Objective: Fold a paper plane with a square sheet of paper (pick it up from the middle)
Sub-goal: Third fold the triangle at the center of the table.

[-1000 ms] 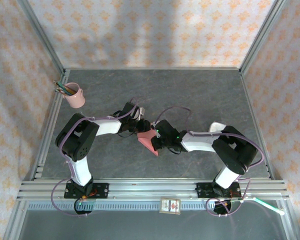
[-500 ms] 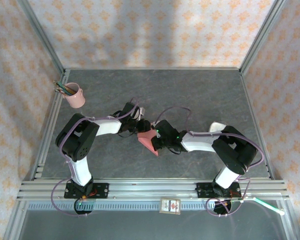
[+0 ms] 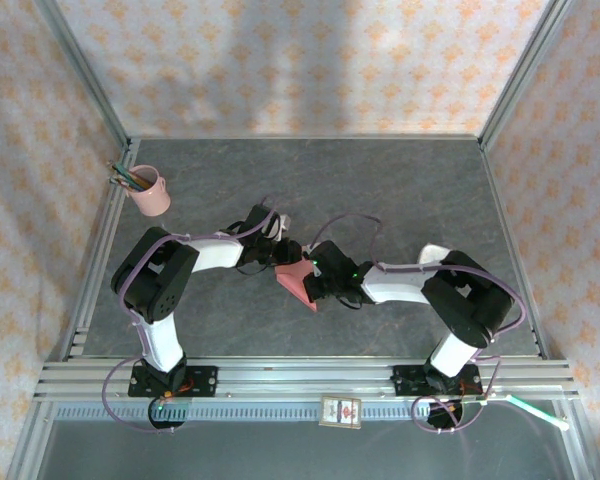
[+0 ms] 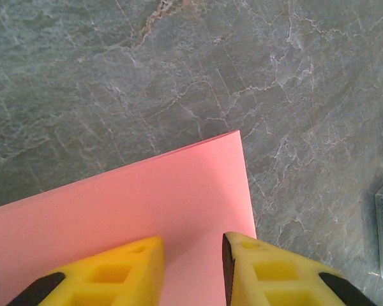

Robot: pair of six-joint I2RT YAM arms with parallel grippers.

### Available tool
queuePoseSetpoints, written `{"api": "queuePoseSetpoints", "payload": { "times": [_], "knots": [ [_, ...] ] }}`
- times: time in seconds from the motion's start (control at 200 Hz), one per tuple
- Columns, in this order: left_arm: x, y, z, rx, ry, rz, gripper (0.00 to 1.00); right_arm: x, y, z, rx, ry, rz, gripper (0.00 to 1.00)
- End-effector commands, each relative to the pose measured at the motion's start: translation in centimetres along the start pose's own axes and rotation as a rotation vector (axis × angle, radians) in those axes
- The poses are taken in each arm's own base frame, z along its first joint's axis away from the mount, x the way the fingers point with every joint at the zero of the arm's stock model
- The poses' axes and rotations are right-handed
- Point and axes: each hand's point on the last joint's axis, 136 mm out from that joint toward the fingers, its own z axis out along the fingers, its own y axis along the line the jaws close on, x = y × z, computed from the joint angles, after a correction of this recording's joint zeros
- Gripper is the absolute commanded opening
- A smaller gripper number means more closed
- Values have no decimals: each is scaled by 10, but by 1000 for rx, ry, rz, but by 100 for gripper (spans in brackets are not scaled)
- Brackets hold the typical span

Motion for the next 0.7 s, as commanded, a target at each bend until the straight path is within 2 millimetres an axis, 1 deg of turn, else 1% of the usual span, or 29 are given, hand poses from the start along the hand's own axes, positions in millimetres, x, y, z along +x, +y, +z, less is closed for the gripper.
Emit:
{"api": "queuePoseSetpoints", "payload": {
  "times": [0.0,0.135,0.29,0.42,0.696],
  "knots": [
    [26,24,12,-88,84,-12,33,14,-17,4,62,32,0,6],
    [26,24,12,-87,84,-11,33,14,-16,5,61,33,1,6],
    [25,23,12,-86,82,-10,33,18,-18,6,68,45,3,6],
    [21,18,9,-74,73,-12,33,23,-21,6,78,56,14,6],
    [-8,-10,-6,-28,6,1,35,31,-24,7,76,64,41,5]
  ]
}}
